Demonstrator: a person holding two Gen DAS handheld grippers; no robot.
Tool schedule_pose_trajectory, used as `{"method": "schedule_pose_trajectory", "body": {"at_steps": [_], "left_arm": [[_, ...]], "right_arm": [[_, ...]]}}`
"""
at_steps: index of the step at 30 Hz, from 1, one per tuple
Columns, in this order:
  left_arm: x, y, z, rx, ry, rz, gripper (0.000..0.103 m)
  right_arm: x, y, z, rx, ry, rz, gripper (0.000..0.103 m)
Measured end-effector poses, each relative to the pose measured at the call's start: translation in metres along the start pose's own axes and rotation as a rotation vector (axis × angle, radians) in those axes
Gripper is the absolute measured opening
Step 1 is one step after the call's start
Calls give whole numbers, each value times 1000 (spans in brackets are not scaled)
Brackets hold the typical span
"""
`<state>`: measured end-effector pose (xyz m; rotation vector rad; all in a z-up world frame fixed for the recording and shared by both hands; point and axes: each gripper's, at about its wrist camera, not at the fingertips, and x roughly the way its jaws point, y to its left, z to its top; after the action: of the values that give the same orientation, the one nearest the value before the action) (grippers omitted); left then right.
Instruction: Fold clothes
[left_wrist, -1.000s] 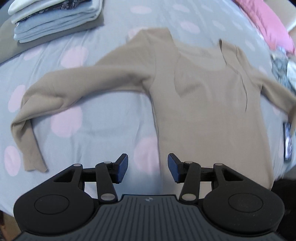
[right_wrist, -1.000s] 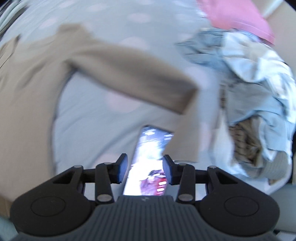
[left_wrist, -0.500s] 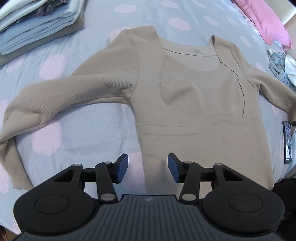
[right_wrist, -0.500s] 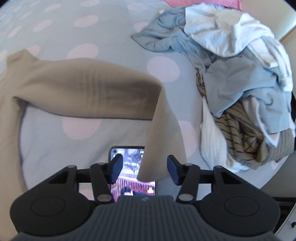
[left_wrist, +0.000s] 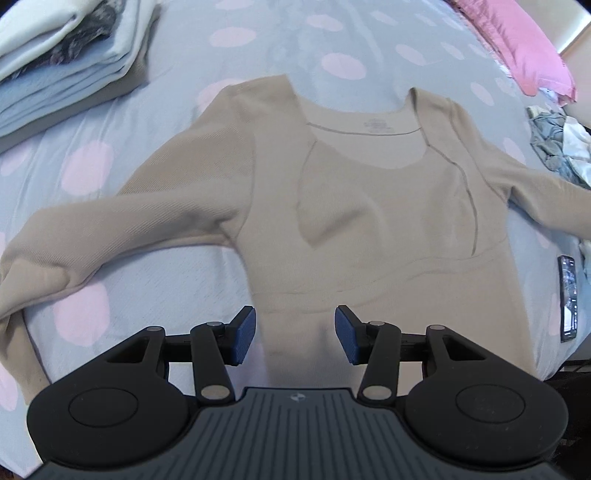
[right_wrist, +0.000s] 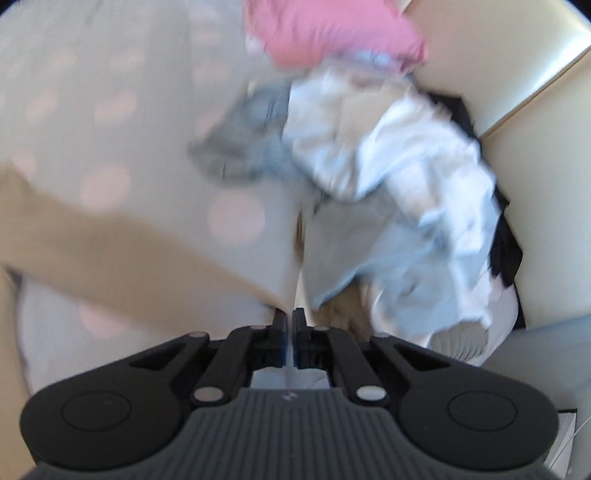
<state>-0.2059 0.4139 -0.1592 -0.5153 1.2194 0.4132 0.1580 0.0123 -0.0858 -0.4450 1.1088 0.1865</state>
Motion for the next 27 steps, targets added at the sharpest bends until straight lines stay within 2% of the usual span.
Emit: {"method": "schedule_pose_trajectory", "body": {"at_steps": [3, 6, 10, 17, 22, 27], "left_arm": [[-3, -3, 1, 6, -12, -6, 45], [-6, -2, 3, 4, -24, -5, 45], [-11, 4, 6, -10, -44, 9, 45], [-21, 17, 9, -22, -77, 29, 45], [-26, 34, 9, -60, -92, 33, 45], [-34, 47, 6, -79, -112, 27, 45]], "right_arm": [[-37, -1, 23, 24, -5, 147, 3], [-75, 22, 40, -12, -52, 227, 3], [-125, 82, 54, -104, -128, 326, 3], [-203, 213, 59, -296, -247, 499, 3], [-227, 300, 44, -398, -258, 621, 3], [-210, 366, 28, -456, -199, 677, 4]]}}
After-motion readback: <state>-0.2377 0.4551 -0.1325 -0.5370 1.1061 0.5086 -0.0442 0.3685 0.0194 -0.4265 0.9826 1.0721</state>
